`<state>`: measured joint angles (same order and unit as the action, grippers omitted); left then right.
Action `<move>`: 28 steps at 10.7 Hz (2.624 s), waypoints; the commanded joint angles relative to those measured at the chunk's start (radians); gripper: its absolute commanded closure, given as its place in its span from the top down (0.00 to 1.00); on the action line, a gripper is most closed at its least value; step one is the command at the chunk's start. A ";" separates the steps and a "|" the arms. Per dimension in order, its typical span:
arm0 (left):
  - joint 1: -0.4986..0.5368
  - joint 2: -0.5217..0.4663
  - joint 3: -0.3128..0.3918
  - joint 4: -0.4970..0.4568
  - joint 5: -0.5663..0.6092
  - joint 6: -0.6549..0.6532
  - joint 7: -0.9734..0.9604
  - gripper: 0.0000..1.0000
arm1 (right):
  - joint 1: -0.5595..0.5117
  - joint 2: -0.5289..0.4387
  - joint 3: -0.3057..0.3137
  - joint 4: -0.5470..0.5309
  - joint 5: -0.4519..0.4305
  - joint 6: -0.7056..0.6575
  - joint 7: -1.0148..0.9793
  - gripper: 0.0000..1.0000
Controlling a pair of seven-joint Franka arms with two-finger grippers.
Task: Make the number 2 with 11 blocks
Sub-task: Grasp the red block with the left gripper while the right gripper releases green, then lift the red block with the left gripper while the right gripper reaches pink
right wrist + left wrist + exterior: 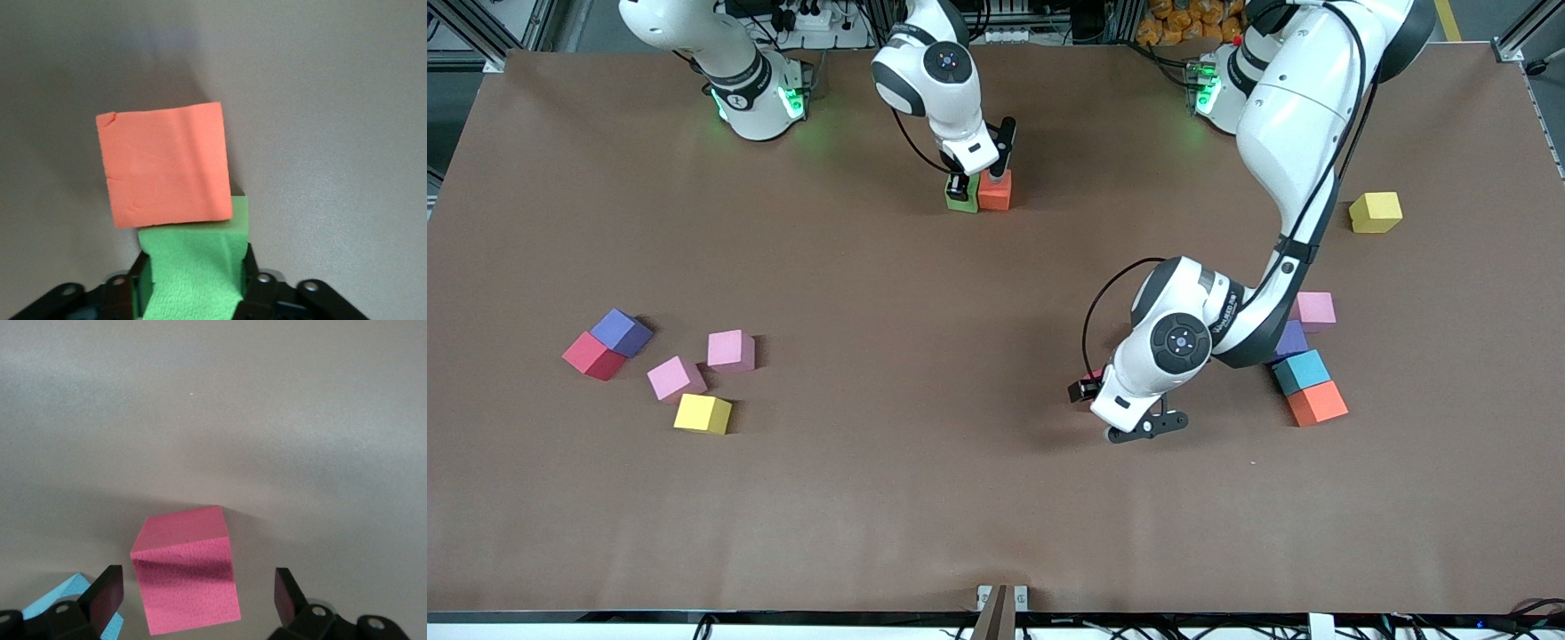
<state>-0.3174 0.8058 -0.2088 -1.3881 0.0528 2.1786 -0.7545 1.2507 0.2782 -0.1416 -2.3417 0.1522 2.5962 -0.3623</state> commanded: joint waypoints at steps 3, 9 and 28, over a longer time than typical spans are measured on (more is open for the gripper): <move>-0.008 0.009 0.003 -0.002 0.030 -0.008 -0.095 1.00 | 0.009 -0.008 -0.013 0.005 -0.016 0.002 0.019 1.00; -0.011 0.009 0.011 -0.034 0.122 -0.020 -0.114 1.00 | -0.175 -0.184 -0.029 0.057 -0.010 -0.288 -0.070 1.00; -0.005 -0.186 -0.099 -0.194 0.121 -0.051 0.074 0.09 | -0.991 0.257 -0.274 0.499 0.115 -0.338 -0.438 1.00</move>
<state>-0.3214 0.7458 -0.2811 -1.4592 0.1473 2.1383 -0.7570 0.2790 0.4989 -0.4364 -1.8774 0.2393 2.2527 -0.7805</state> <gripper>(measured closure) 0.458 0.000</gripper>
